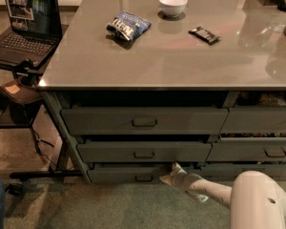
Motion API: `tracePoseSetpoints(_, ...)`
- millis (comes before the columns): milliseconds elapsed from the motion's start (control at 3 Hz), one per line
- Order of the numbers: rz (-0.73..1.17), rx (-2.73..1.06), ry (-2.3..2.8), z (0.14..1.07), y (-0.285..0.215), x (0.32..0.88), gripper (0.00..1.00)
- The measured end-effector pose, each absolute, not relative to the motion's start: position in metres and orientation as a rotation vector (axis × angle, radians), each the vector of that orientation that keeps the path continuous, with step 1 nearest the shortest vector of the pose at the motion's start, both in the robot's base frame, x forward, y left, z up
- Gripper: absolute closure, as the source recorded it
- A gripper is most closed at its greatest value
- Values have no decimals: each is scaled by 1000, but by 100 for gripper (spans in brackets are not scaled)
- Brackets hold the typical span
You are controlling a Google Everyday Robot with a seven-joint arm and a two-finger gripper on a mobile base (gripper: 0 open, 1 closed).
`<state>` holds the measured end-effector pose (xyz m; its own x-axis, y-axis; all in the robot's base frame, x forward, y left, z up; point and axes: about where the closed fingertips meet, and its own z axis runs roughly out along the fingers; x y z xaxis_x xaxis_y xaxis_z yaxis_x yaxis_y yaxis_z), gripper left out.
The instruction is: Open bottom drawer
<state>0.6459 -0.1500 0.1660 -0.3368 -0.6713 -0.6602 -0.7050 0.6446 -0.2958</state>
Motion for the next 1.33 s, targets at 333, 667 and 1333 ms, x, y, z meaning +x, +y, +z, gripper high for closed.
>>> tracePoseSetpoints(333, 54, -1069, 2074, 166, -150, 646, 65)
tracePoseSetpoints(667, 54, -1069, 2074, 171, -152, 646, 89)
tracePoseSetpoints(1333, 60, -1065, 2076, 170, -153, 636, 100)
